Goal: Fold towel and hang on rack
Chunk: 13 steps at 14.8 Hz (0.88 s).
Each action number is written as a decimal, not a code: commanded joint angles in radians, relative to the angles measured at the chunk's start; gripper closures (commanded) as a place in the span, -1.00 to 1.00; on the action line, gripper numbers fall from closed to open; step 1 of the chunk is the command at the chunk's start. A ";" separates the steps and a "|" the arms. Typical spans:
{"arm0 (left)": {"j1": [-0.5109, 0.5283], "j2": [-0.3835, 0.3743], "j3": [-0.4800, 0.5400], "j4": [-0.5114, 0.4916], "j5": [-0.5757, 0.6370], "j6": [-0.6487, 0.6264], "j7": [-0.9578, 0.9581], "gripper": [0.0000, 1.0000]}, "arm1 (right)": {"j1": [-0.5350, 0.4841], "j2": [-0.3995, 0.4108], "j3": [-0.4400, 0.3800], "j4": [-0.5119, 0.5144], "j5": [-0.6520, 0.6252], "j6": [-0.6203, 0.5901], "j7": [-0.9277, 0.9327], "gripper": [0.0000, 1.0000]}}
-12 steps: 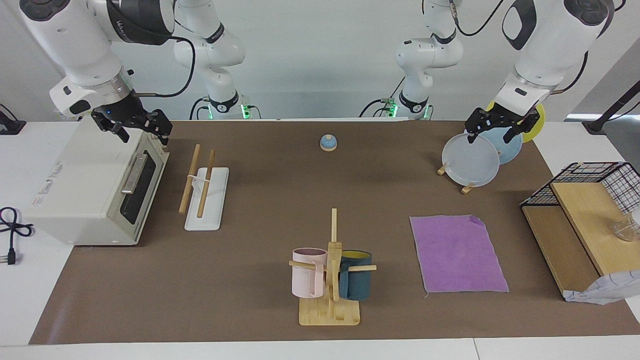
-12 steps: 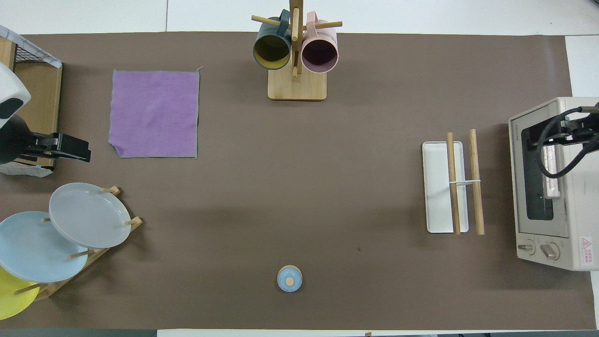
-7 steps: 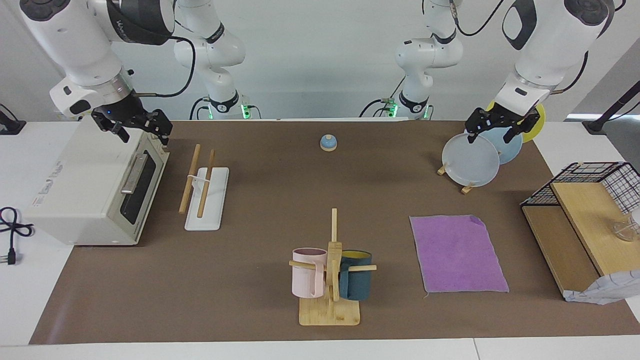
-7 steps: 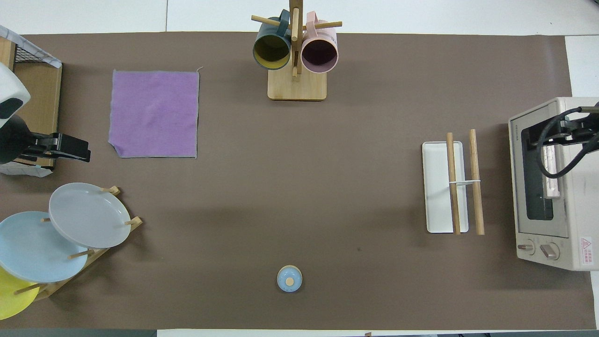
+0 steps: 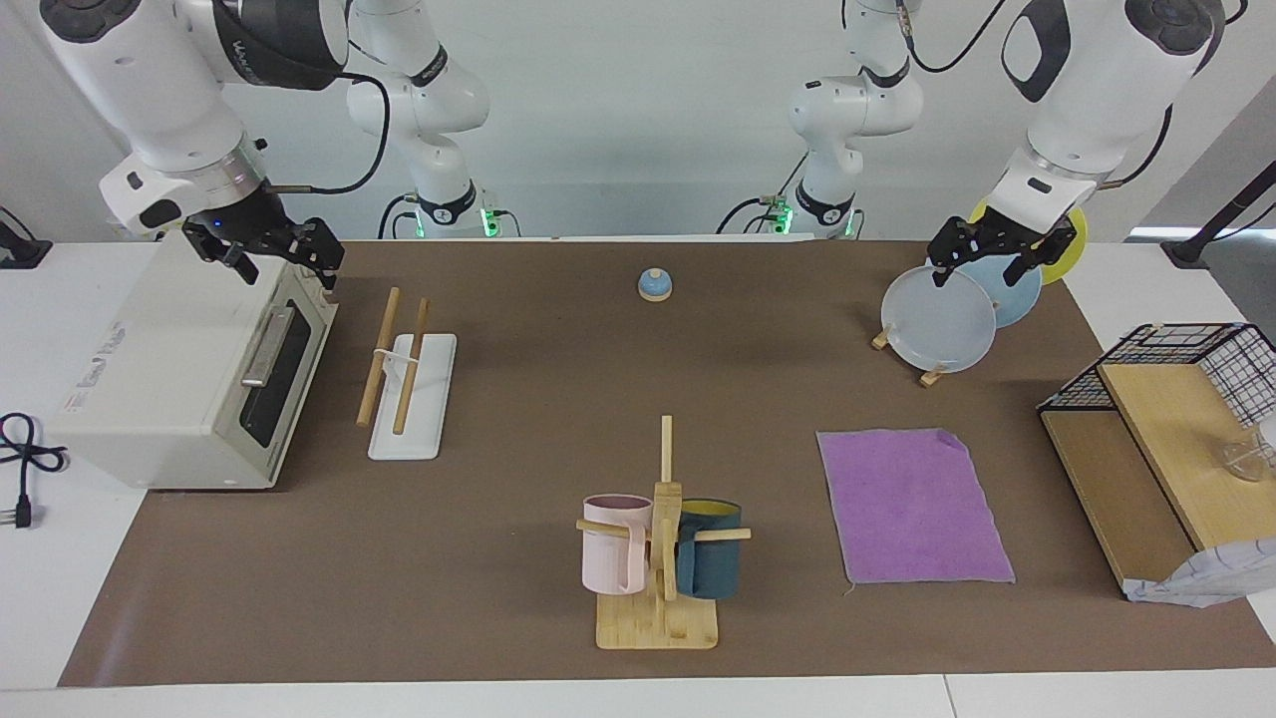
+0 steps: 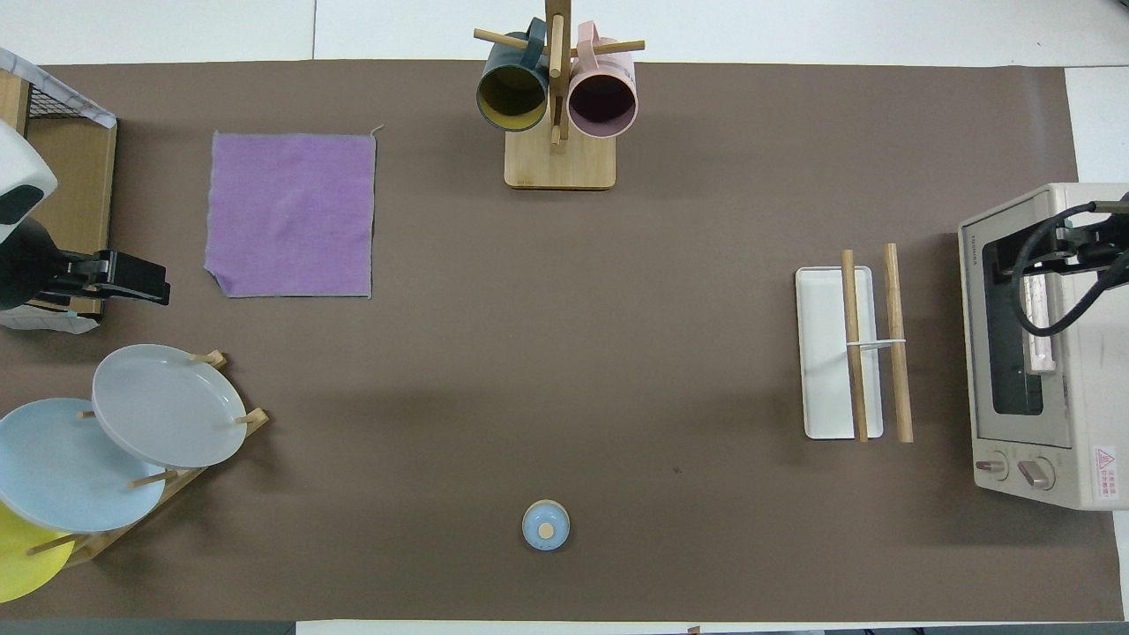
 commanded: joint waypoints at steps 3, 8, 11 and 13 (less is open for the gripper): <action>0.038 0.027 0.006 -0.211 -0.013 0.308 0.006 -1.00 | -0.006 -0.022 0.002 -0.026 0.021 0.004 -0.014 -1.00; 0.092 0.287 0.004 -0.214 -0.014 0.553 0.006 -0.91 | -0.005 -0.022 0.002 -0.026 0.022 0.004 -0.015 -1.00; 0.129 0.375 0.004 -0.203 -0.016 0.622 0.004 -0.90 | -0.006 -0.022 0.002 -0.026 0.023 0.004 -0.015 -1.00; 0.139 0.394 0.004 -0.194 -0.051 0.622 0.004 -0.83 | -0.005 -0.022 0.002 -0.026 0.021 0.004 -0.015 -1.00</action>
